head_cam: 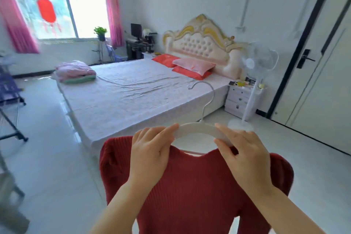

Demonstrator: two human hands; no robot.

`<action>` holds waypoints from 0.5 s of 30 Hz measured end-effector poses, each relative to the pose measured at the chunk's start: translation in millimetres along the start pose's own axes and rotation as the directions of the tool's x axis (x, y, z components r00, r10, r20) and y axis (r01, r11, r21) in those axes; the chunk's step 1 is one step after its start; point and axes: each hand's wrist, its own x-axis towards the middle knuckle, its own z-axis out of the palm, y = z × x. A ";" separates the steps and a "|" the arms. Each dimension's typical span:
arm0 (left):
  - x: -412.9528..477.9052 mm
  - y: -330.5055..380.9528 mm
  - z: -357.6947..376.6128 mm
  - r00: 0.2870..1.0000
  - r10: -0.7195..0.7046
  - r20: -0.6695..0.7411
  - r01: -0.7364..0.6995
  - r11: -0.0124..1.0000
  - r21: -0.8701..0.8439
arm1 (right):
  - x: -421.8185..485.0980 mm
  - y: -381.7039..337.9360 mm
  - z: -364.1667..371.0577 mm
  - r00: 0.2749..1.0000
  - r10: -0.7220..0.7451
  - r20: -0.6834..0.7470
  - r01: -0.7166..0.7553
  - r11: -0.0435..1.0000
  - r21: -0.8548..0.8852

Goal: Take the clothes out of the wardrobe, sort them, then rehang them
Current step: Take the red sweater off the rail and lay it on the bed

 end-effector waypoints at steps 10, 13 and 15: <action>62.1 -167.9 -17.6 0.987 -0.124 -0.103 0.141 0.975 0.172 | 75.0 -40.3 203.3 0.987 0.038 0.156 -0.083 0.953 0.291; 82.4 -214.5 -9.4 0.977 -0.174 -0.122 0.198 0.955 0.223 | 96.1 -40.7 263.7 0.979 0.024 0.202 -0.098 0.926 0.364; 97.3 -247.1 0.3 0.970 -0.205 -0.130 0.233 0.939 0.253 | 111.2 -39.3 306.3 0.973 0.027 0.228 -0.117 0.912 0.394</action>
